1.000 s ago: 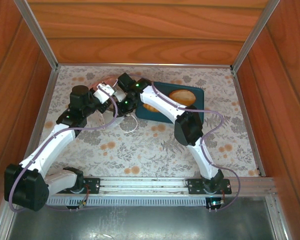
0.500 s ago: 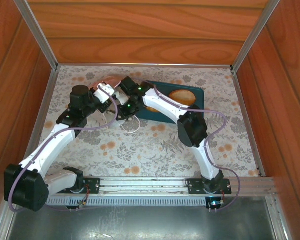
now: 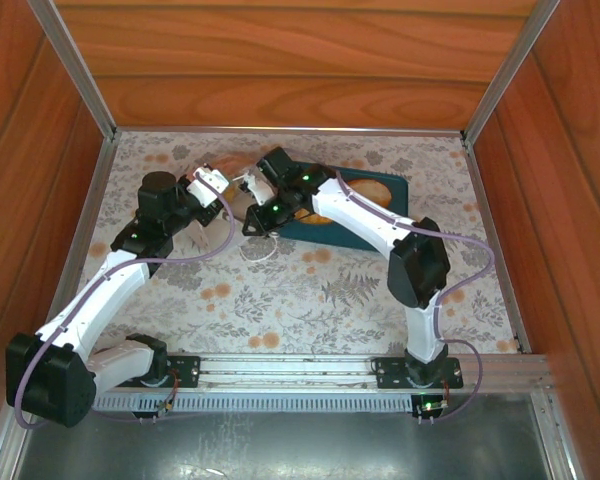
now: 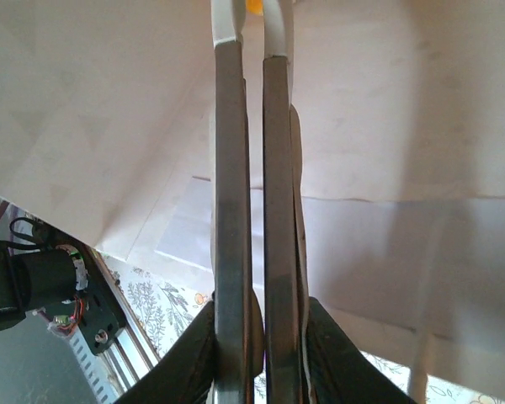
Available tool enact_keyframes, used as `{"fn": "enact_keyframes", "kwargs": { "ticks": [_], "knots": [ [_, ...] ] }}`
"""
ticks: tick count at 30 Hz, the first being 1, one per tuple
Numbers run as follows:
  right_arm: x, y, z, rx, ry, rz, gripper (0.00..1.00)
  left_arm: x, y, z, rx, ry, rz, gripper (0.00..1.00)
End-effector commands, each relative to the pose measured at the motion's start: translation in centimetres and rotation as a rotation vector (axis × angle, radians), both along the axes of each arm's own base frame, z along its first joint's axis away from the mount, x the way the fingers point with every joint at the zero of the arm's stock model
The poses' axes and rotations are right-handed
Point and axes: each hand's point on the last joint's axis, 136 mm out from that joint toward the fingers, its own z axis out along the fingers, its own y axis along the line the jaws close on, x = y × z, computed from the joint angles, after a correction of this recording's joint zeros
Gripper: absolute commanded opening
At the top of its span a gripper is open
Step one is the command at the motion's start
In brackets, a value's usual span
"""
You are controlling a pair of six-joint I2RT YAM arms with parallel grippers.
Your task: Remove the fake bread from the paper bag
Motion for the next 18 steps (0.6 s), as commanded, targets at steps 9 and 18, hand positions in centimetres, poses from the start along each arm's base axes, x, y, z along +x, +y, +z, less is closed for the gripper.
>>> {"fn": "enact_keyframes", "kwargs": {
  "ticks": [9,18],
  "knots": [
    [1.5,-2.3,0.9,-0.008,0.013,-0.113,0.12,0.0,-0.6,0.6,-0.005,-0.031,-0.032,0.0],
    [3.8,-2.2,-0.2,-0.074,0.005,-0.199,0.32,0.2,-1.7,0.9,-0.012,-0.027,-0.076,0.0]
  ]
}}
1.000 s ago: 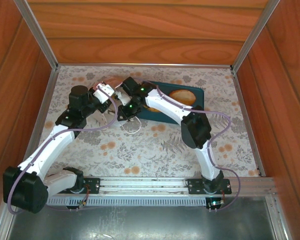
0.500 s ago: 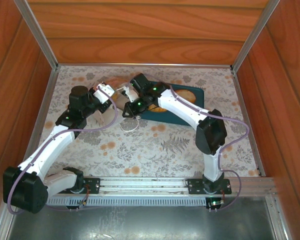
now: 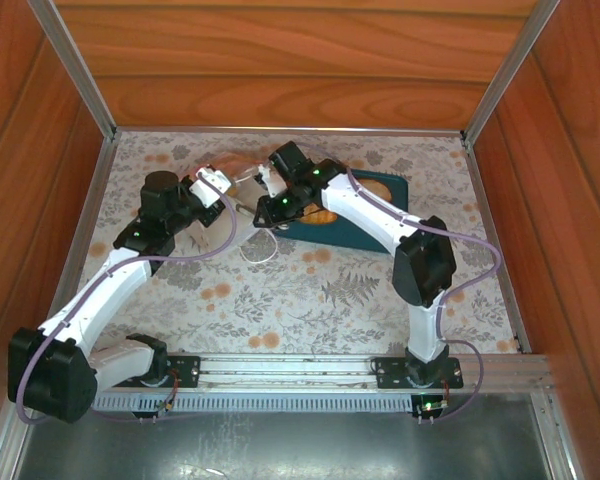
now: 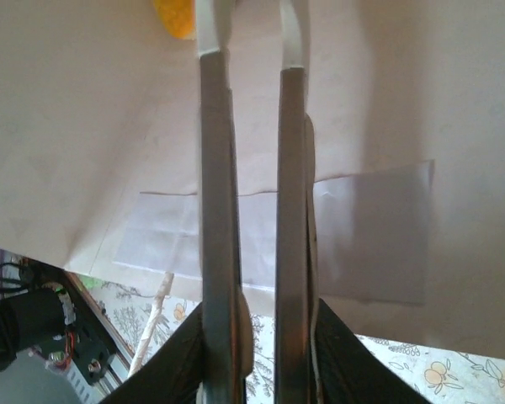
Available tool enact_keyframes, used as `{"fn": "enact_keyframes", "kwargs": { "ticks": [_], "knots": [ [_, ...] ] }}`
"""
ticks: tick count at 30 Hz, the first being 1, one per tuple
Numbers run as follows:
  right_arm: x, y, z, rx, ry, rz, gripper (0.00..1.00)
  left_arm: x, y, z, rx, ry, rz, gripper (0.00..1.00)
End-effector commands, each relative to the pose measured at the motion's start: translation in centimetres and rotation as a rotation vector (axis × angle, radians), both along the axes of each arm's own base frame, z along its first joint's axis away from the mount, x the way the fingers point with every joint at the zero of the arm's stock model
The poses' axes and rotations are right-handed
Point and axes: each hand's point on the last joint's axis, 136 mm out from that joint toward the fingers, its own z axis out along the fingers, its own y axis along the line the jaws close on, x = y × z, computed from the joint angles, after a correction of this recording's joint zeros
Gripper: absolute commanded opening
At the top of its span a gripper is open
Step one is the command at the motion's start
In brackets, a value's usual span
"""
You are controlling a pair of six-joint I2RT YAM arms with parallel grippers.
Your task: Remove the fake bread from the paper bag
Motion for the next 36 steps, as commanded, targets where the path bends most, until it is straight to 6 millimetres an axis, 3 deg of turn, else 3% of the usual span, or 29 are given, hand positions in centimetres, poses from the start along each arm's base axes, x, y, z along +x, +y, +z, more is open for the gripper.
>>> {"fn": "enact_keyframes", "kwargs": {
  "ticks": [1,12,29,36],
  "knots": [
    [1.4,-0.2,0.3,-0.038,-0.019,-0.066,0.33,0.2,-1.1,1.8,-0.015,-0.049,-0.047,0.0],
    [3.3,-0.5,-0.9,-0.07,0.021,-0.155,0.4,-0.2,-1.5,2.3,-0.018,-0.061,-0.066,0.0],
    [5.1,2.3,-2.2,0.0,0.044,-0.148,0.41,0.0,-2.0,2.1,-0.032,-0.041,-0.084,0.0],
    [5.0,2.2,-2.1,0.025,0.03,-0.164,0.39,1.8,-1.8,2.2,-0.042,-0.019,0.0,0.0]
  ]
}}
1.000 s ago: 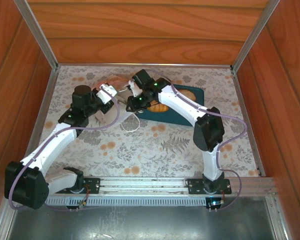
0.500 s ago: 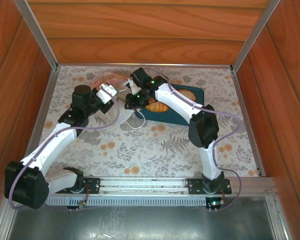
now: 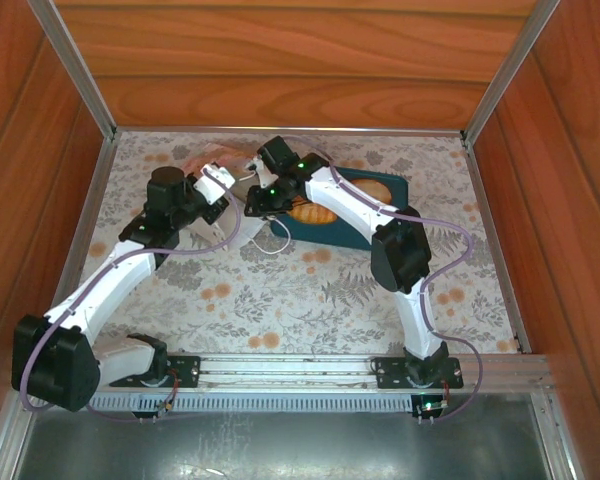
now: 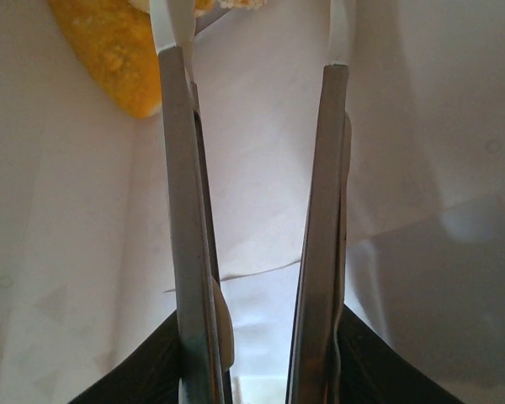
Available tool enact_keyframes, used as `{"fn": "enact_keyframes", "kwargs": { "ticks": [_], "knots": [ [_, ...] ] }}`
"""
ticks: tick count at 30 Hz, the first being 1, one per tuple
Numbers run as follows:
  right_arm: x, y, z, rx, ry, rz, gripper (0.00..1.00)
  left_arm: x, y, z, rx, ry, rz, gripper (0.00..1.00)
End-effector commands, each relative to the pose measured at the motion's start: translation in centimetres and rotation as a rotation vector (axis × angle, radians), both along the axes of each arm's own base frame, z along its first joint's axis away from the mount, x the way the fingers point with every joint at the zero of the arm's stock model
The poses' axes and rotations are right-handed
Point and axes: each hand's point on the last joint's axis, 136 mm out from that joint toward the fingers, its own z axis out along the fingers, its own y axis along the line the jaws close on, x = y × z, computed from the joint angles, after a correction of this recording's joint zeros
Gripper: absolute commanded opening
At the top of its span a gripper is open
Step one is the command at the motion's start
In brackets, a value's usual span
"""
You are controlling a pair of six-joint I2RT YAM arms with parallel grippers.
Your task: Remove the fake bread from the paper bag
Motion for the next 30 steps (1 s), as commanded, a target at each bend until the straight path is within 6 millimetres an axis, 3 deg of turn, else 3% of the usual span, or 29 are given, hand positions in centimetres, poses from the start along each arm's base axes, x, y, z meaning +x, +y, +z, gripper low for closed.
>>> {"fn": "enact_keyframes", "kwargs": {
  "ticks": [1,10,18,25,30],
  "knots": [
    [0.5,-0.2,0.7,0.036,-0.022,-0.025,0.39,1.0,-1.1,2.7,-0.048,-0.043,0.012,0.0],
    [0.4,-0.8,1.4,0.052,-0.051,-0.05,0.39,2.7,-1.0,2.9,-0.056,-0.029,0.091,0.0],
    [0.2,-0.2,1.2,0.098,-0.042,-0.052,0.38,1.9,-1.2,3.7,-0.075,-0.044,0.069,0.0],
    [1.6,-0.4,0.3,0.11,-0.02,-0.089,0.38,0.5,-1.6,3.7,-0.069,-0.062,0.008,0.0],
    [2.1,-0.4,-0.4,0.094,-0.013,-0.11,0.37,0.5,-1.7,3.6,-0.063,-0.065,-0.006,0.0]
  ]
}}
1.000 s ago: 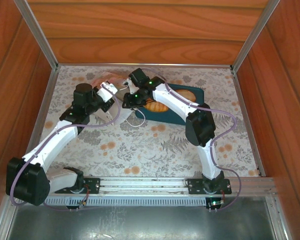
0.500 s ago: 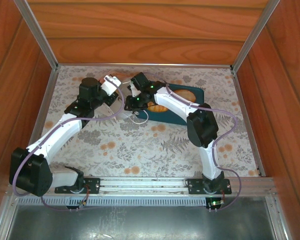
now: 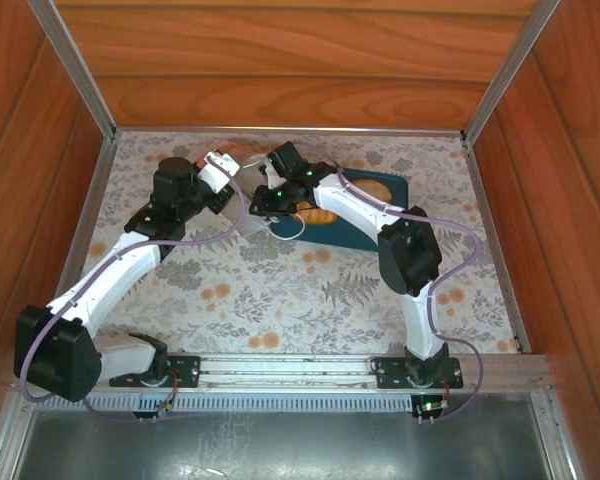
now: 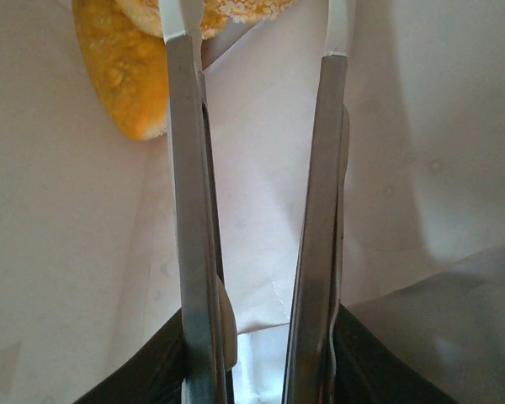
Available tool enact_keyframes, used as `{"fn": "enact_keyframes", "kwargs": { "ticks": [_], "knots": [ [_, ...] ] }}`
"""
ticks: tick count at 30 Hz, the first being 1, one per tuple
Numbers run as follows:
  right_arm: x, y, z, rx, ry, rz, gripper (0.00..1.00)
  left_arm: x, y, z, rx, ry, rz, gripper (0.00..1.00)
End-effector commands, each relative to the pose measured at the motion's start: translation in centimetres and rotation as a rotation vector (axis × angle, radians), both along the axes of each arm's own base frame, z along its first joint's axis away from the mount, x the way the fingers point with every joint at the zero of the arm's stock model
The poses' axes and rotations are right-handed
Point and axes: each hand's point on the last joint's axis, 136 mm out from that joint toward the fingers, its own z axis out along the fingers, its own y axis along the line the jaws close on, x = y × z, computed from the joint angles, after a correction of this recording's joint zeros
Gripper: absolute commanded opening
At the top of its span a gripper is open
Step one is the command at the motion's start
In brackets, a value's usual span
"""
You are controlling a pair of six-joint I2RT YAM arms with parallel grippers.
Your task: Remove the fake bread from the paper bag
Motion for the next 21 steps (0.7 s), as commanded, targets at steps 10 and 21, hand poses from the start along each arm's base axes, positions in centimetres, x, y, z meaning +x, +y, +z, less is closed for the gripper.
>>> {"fn": "enact_keyframes", "kwargs": {
  "ticks": [10,21],
  "knots": [
    [1.6,1.3,-0.3,0.027,-0.013,0.018,0.38,-1.0,-1.7,1.4,-0.028,-0.044,-0.11,0.0],
    [1.7,2.0,0.5,0.097,-0.045,0.024,0.33,-1.3,-1.9,0.9,-0.025,-0.037,-0.127,0.0]
  ]
}}
